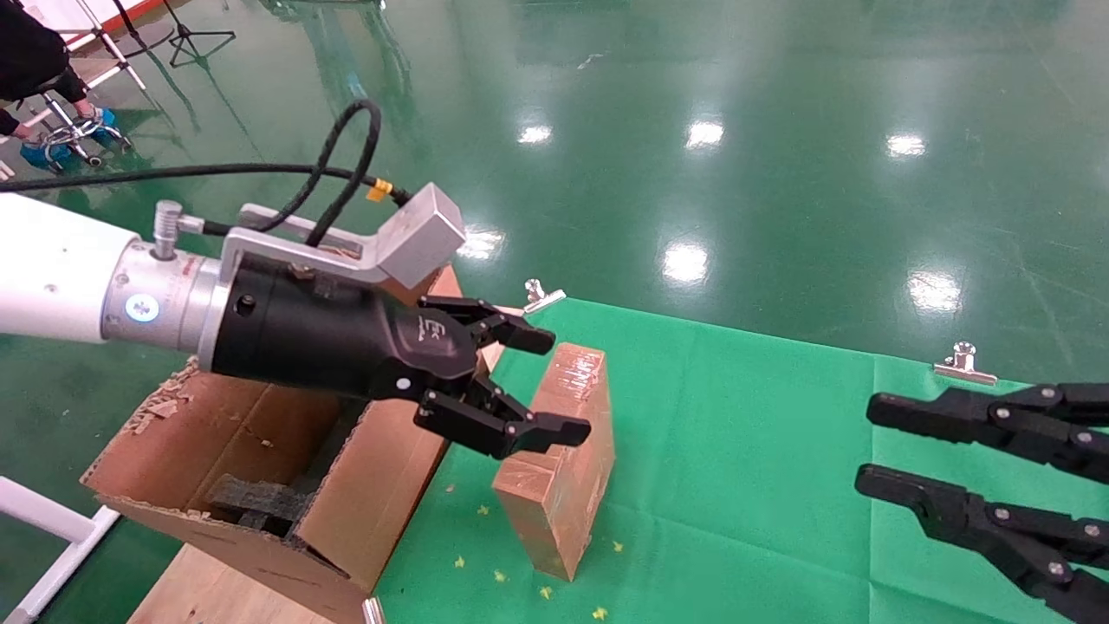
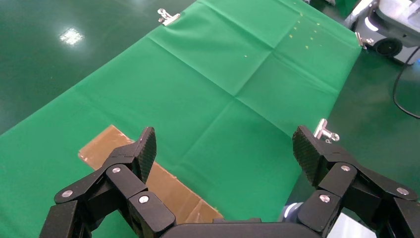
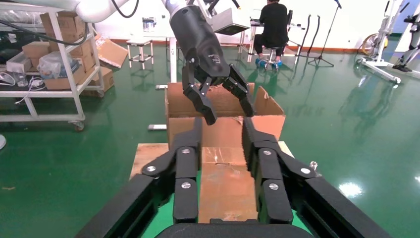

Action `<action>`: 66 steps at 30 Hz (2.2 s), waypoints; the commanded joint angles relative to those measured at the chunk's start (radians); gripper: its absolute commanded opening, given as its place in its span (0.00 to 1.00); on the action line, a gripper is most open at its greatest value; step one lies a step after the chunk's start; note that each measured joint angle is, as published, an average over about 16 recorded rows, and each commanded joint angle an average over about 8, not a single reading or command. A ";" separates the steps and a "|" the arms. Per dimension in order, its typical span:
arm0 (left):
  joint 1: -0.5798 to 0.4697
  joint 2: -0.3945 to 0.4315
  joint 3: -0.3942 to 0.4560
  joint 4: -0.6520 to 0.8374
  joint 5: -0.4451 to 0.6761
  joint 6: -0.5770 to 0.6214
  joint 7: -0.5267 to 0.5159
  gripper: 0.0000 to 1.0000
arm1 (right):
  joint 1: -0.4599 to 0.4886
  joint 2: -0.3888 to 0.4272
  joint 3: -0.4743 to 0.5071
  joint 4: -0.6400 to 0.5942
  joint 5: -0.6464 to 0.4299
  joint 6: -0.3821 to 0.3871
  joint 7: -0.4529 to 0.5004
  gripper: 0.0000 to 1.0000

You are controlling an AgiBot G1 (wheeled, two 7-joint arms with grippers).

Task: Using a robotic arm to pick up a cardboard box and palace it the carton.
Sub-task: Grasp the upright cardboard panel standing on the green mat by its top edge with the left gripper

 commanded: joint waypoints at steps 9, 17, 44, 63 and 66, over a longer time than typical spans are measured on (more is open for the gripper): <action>-0.112 0.067 0.098 0.028 0.137 0.047 -0.189 1.00 | 0.000 0.000 0.000 0.000 0.000 0.000 0.000 0.00; -0.271 0.149 0.281 0.025 0.280 0.070 -0.439 1.00 | 0.000 0.000 -0.001 0.000 0.000 0.000 0.000 0.00; -0.404 0.333 0.650 0.044 0.377 0.039 -0.733 1.00 | 0.000 0.000 -0.001 0.000 0.001 0.000 -0.001 0.68; -0.398 0.348 0.669 0.044 0.394 0.027 -0.743 0.00 | 0.000 0.000 -0.001 -0.001 0.001 0.001 -0.001 1.00; -0.398 0.347 0.668 0.044 0.393 0.028 -0.742 0.00 | 0.000 0.000 -0.001 -0.001 0.001 0.001 -0.001 1.00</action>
